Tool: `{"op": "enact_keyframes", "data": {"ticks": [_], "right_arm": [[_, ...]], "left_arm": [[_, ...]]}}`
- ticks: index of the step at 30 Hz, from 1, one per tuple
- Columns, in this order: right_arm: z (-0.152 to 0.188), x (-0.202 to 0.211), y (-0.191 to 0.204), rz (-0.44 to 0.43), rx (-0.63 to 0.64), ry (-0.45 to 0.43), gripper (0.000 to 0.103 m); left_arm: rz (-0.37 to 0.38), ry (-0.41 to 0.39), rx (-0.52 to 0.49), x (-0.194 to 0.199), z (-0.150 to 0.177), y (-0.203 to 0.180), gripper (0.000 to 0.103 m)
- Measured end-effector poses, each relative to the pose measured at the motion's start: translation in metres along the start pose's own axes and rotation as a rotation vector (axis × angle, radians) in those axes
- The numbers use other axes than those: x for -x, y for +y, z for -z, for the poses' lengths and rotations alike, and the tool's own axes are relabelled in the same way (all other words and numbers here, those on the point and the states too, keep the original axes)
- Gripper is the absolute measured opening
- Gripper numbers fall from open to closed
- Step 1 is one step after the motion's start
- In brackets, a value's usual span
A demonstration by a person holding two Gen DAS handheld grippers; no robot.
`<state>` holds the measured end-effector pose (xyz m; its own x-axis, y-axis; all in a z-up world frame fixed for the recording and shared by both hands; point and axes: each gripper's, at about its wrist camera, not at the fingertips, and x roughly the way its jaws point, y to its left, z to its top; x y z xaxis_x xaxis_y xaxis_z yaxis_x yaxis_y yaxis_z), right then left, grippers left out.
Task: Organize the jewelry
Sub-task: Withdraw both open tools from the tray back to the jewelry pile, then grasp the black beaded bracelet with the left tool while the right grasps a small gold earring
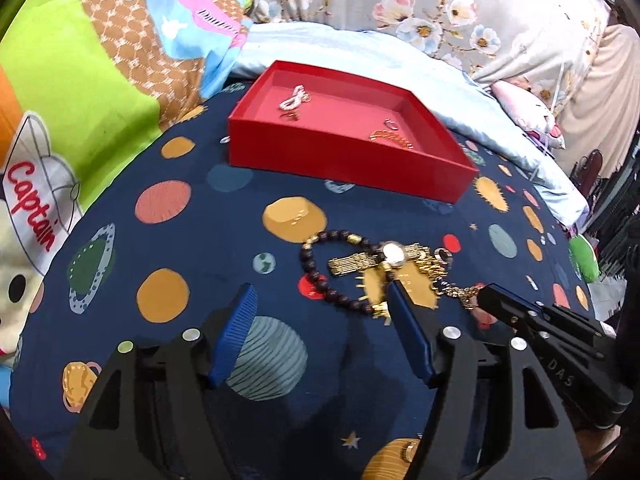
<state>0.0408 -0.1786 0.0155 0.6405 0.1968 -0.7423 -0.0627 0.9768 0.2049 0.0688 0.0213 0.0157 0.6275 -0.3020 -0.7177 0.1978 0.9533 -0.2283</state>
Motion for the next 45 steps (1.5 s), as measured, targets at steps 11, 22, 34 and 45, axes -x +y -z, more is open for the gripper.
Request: {"op": "enact_keyframes", "data": {"ticks": [11,22,34,45], "right_arm": [[0.003,0.033,-0.033,0.008,-0.118,-0.036,0.003],[0.008,0.026,-0.041,-0.018,-0.141,-0.026,0.003],[0.007,0.023,-0.044,-0.026,-0.153,-0.026,0.003],[0.001,0.043,-0.042,-0.054,-0.154,-0.070,0.003]], "left_arm": [[0.067,0.039,-0.082,-0.020,-0.008,-0.052,0.065],[0.059,0.085,-0.125,-0.056,-0.012,-0.078,0.045],[0.050,0.077,-0.181,-0.056,-0.008,-0.086,0.011],[0.094,0.042,-0.159,-0.029,-0.013,-0.084,0.007]]}}
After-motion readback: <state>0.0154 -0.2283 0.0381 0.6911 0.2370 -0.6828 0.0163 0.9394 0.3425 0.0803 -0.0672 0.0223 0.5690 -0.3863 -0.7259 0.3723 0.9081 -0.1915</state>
